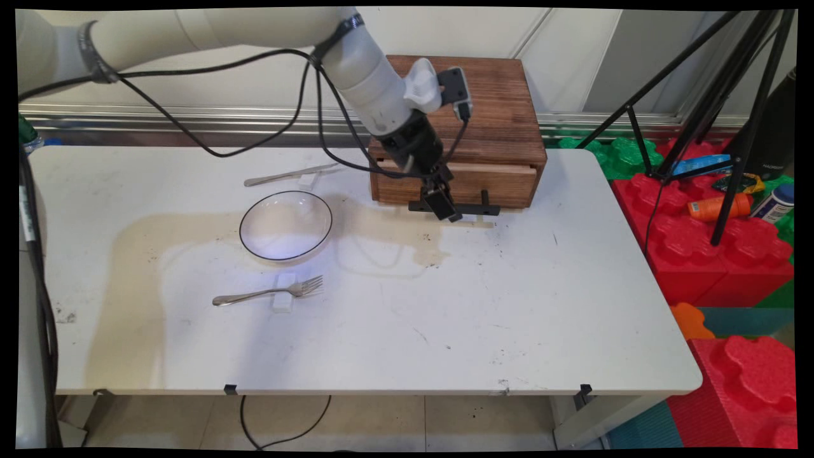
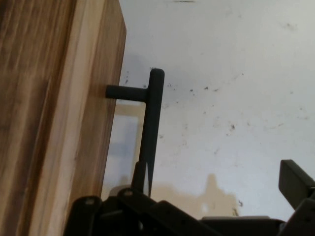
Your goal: Open the drawer
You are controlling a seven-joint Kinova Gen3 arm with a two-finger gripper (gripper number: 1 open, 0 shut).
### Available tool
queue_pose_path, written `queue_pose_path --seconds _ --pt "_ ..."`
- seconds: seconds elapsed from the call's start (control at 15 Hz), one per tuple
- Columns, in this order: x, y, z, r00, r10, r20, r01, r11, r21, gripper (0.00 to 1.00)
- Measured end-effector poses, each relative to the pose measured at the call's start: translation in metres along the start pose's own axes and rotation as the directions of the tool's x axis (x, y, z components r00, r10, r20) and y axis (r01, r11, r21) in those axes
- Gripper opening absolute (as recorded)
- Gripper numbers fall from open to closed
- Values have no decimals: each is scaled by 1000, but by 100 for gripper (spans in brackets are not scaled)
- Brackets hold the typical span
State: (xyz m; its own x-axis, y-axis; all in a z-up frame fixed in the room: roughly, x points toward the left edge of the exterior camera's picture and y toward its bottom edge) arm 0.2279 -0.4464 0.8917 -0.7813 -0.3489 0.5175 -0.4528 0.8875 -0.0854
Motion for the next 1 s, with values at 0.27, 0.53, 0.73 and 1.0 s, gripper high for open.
queue_pose_path --seconds 0.27,0.53,0.73,1.0 --pt "4 -7 35 1000 6 13 -6 1000 -4 100" --pt "6 -14 61 1000 19 19 -19 1000 -3 100" --pt "6 -17 79 999 23 29 -22 1000 -7 100" --pt "5 -18 96 999 23 39 -23 1000 -7 100"
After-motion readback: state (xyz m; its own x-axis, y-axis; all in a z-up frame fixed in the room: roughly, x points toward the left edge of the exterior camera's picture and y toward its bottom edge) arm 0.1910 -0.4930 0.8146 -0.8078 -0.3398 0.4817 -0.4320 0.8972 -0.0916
